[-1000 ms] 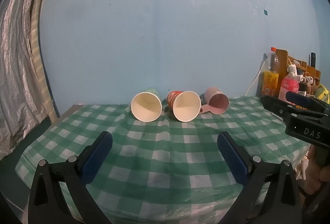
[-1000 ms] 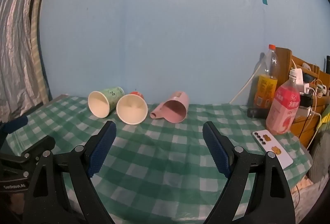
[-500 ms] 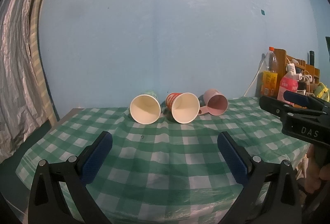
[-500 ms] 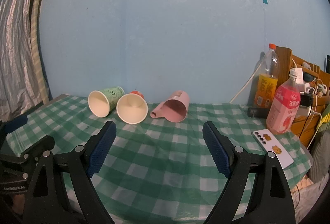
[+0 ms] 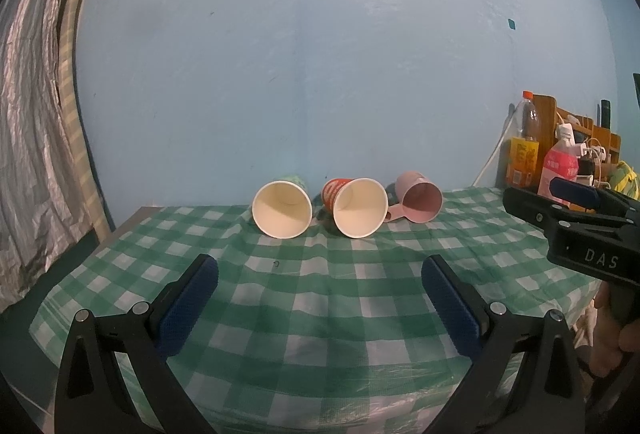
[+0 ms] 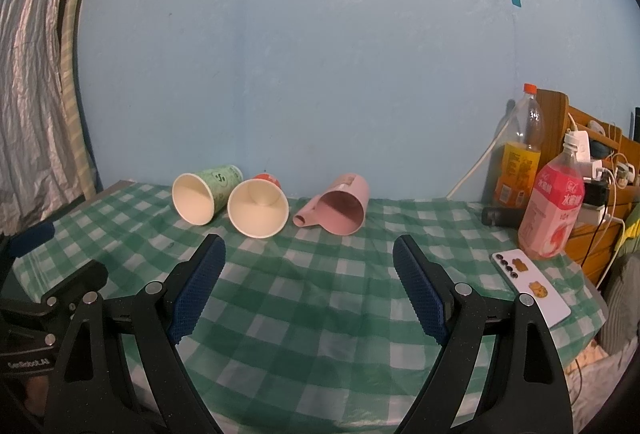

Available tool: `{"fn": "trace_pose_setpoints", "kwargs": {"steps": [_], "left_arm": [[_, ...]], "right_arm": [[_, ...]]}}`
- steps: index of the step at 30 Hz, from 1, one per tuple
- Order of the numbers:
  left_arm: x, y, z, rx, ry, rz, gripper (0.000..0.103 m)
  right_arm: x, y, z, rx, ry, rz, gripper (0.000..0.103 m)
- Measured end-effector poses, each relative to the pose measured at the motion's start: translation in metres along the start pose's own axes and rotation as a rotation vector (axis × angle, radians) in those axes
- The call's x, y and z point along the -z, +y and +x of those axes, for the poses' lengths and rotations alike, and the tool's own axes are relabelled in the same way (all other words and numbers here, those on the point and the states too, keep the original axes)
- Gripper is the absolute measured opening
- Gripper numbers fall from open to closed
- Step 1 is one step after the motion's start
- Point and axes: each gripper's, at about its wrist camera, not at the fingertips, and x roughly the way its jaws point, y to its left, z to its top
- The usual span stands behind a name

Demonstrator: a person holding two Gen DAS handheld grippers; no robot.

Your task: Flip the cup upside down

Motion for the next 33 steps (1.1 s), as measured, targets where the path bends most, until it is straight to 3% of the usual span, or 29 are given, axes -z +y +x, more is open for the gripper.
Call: {"fn": "trace_pose_setpoints", "kwargs": {"steps": [33], "left_arm": [[0.0012, -0.0035, -0.0010, 0.004, 0.005, 0.006, 0.103]], "right_arm": [[0.0026, 0.0056, 0.0015, 0.003, 0.011, -0.006, 0.085]]}}
